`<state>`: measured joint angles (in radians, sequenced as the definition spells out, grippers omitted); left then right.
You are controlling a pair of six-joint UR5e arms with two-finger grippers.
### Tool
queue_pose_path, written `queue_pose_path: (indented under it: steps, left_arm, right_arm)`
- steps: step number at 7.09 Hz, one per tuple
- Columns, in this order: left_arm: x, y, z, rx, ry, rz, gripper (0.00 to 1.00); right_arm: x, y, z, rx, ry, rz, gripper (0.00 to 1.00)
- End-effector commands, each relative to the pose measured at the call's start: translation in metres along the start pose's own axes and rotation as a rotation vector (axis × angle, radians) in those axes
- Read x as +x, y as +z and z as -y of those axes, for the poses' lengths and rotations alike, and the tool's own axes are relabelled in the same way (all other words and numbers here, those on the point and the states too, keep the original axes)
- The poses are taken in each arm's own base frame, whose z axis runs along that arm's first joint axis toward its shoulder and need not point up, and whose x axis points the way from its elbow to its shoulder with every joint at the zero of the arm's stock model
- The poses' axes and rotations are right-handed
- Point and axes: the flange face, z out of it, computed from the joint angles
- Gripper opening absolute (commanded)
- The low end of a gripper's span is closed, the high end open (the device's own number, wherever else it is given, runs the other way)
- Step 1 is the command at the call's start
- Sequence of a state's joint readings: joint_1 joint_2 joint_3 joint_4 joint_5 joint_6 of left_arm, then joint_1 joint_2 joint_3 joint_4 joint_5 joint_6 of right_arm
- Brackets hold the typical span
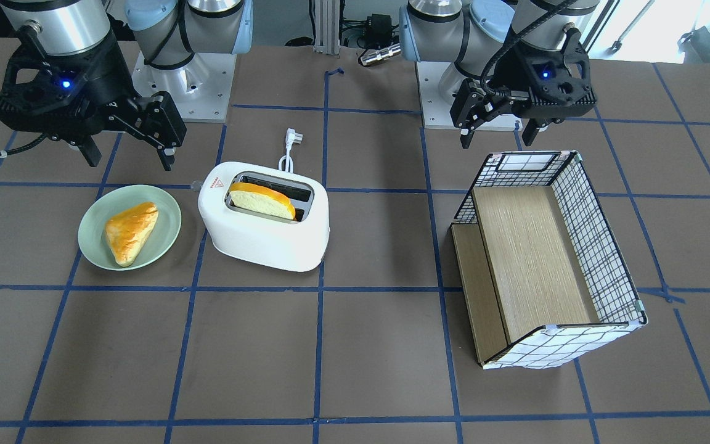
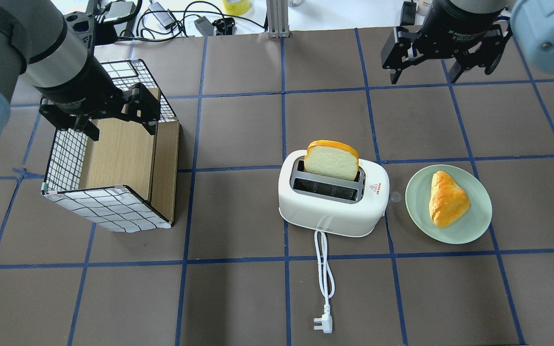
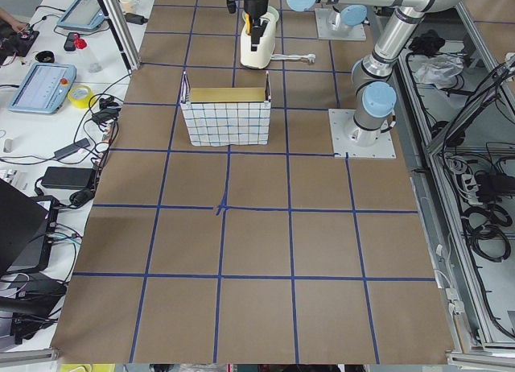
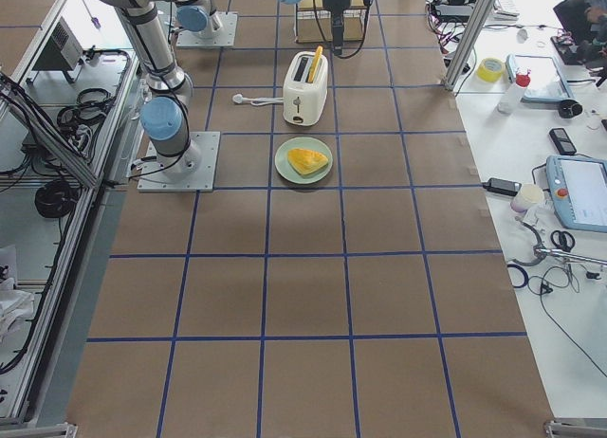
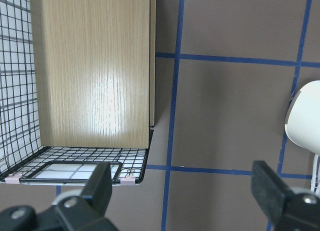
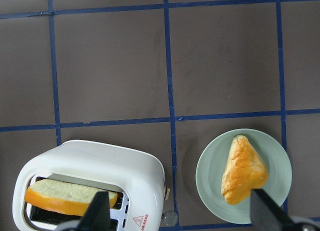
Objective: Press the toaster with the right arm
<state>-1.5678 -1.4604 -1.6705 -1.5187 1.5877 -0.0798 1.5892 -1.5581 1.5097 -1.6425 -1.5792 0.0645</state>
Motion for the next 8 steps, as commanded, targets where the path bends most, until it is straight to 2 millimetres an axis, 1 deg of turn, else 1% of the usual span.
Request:
queue_pose_path:
  steps: [1,5,6,7,8]
  left_arm:
    - [0.000,0.000,0.000,0.000,0.000,0.000,1.00]
    - [0.000,0.000,0.000,0.000,0.000,0.000,1.00]
    - [0.000,0.000,0.000,0.000,0.000,0.000,1.00]
    - [0.000,0.000,0.000,0.000,0.000,0.000,1.00]
    - [0.000,0.000,0.000,0.000,0.000,0.000,1.00]
  right_arm:
    - [0.000,0.000,-0.001,-0.005,0.000,0.000,1.00]
    - [0.001,0.006,-0.005,-0.056,0.004,0.005,1.00]
    - [0.003,0.009,-0.006,-0.060,0.007,0.001,0.98]
    - [0.002,0.009,-0.007,-0.070,0.010,0.000,0.38]
    - [0.000,0.013,-0.019,-0.143,0.019,-0.001,0.00]
